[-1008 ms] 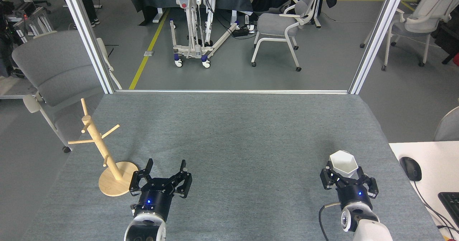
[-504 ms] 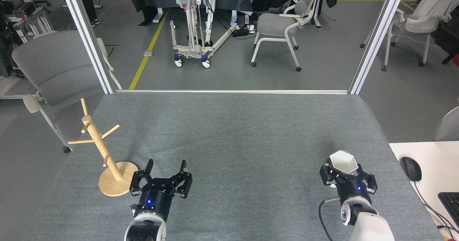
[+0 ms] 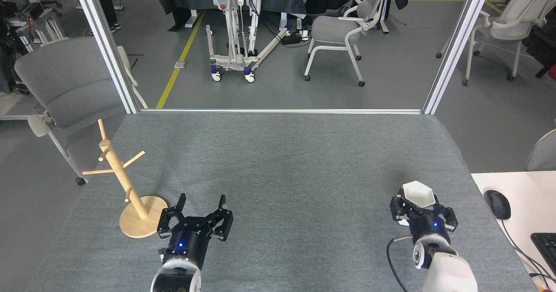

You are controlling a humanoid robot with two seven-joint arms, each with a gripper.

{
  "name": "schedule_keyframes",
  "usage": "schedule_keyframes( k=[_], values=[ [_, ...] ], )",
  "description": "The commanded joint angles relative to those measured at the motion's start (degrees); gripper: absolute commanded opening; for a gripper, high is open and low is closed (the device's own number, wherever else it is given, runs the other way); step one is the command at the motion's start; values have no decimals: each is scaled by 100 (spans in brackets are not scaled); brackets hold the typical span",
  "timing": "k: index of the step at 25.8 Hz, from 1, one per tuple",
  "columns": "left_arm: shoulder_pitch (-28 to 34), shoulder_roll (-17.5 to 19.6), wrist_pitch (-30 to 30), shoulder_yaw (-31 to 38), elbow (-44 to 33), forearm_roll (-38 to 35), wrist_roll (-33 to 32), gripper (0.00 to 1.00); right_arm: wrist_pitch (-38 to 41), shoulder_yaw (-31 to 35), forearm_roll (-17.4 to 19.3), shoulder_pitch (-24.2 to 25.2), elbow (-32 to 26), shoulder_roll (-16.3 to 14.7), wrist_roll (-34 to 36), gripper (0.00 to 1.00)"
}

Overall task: Hang cup on storage rack
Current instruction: 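Lift the cup and carry it toward the left gripper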

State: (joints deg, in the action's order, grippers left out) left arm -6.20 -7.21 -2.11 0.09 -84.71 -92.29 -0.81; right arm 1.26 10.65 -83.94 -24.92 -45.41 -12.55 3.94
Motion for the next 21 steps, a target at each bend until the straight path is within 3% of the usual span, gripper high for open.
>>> schedule_keyframes(
  k=[1, 5, 13, 17, 21],
  values=[
    [4, 0, 0, 0, 7, 0, 10, 99, -56, -2, 0, -21, 41, -2, 133, 74],
    [13, 0, -35, 0, 7, 0, 63, 99, -47, -11, -26, -21, 41, 7, 195, 39],
    [22, 0, -79, -9, -46, 0, 72, 99, 5, -72, -44, 23, -144, 25, 160, 36],
    [4, 35, -132, -18, -72, 0, 81, 99, -56, -125, -35, 58, -891, 34, 116, 35],
    [31, 70, -211, -27, -125, 0, 89, 99, -197, -327, 35, 286, -1884, -89, -34, 27]
  ],
)
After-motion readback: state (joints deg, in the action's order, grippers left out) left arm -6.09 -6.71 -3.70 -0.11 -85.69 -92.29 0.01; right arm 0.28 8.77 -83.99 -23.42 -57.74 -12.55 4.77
